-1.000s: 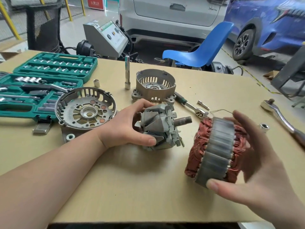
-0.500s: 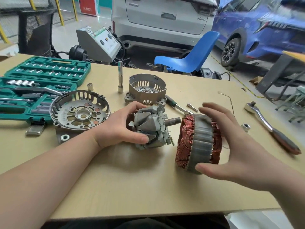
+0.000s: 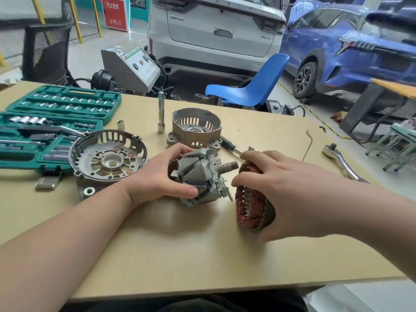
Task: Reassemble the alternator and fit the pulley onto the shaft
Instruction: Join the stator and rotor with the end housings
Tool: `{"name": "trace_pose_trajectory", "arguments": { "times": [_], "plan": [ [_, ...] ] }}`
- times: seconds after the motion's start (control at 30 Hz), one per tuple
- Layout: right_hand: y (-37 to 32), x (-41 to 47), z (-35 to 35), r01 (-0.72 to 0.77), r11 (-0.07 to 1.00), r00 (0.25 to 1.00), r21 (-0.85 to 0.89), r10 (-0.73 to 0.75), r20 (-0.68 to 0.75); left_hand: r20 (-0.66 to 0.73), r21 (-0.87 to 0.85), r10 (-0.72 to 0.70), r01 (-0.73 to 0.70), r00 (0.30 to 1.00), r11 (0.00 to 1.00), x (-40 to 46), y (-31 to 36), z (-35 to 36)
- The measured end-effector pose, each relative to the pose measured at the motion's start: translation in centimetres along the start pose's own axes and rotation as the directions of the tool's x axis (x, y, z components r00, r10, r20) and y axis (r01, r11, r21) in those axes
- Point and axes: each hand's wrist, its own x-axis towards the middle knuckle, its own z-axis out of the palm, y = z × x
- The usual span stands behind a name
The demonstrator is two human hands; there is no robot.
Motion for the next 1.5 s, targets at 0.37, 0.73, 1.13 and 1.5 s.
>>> {"name": "trace_pose_trajectory", "arguments": {
  "times": [0.37, 0.73, 1.13, 1.5],
  "plan": [
    [0.6, -2.3, 4.1, -0.139, 0.911, 0.929, 0.389, 0.256, -0.269, -0.002, -0.022, -0.002, 0.002, 1.0, 1.0, -0.3, -0.2, -0.2],
    [0.7, -1.8, 5.4, -0.076, 0.881, 0.894, 0.466, 0.267, -0.359, -0.008, 0.021, -0.003, 0.003, 1.0, 1.0, -0.1, -0.3, -0.2],
    [-1.1, -2.4, 11.5, 0.016, 0.683, 0.608, 0.731, 0.574, -0.549, -0.009, 0.052, 0.003, -0.003, 1.0, 0.999, -0.1, -0.3, -0.2],
    [-0.4, 0.2, 12.6, 0.161, 0.663, 0.611, 0.731, 0.515, -0.601, -0.005, 0.063, 0.017, -0.017, 1.0, 0.998, 0.3, -0.4, 0.1]
  ]
}}
